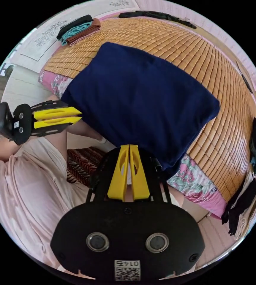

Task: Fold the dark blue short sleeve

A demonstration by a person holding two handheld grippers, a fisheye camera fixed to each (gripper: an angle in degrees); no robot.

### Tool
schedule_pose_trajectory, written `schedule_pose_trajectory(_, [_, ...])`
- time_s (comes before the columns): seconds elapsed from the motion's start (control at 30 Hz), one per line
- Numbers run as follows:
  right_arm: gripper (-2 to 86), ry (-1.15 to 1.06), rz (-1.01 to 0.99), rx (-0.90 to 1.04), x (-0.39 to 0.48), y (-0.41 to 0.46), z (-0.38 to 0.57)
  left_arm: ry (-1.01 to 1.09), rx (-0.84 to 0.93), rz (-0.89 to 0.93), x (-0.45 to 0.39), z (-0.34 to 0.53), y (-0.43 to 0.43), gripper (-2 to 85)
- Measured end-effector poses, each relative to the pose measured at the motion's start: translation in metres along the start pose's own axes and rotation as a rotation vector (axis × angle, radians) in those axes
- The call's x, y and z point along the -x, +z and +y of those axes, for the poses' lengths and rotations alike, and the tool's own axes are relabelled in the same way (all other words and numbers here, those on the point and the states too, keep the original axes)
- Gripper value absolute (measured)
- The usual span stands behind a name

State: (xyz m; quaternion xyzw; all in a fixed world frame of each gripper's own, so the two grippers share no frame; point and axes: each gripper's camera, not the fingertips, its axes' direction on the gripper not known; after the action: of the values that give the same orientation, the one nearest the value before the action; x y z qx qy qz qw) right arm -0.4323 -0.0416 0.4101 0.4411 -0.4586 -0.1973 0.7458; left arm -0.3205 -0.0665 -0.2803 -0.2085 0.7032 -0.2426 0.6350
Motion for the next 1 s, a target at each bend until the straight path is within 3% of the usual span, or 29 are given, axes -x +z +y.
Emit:
schedule_pose_trajectory(0.2, [-0.4, -0.06, 0.119, -0.035, -0.003, -0.027, -0.099, 0.067, -0.035, 0.039, -0.027, -0.039, 0.007, 0.1])
schedule_pose_trajectory(0.37, [-0.7, -0.075, 0.1, 0.169, 0.002, 0.015, -0.171, 0.092, 0.044, 0.029, -0.04, -0.059, 0.038, -0.9])
schedule_pose_trajectory(0.53, [-0.7, -0.061, 0.135, 0.178, 0.005, 0.017, -0.18, 0.18, 0.008, 0.03, -0.045, -0.061, 0.042, -0.8])
schedule_pose_trajectory(0.7, [-0.6, -0.157, 0.102, 0.25, 0.006, 0.0, -0.206, 0.116, 0.018, 0.13, -0.034, -0.069, 0.043, -0.8])
schedule_pose_trajectory(1.0, [-0.9, 0.057, 0.082, 0.164, -0.023, 0.005, -0.225, 0.175, 0.069, 0.127, -0.052, -0.08, 0.052, -0.9])
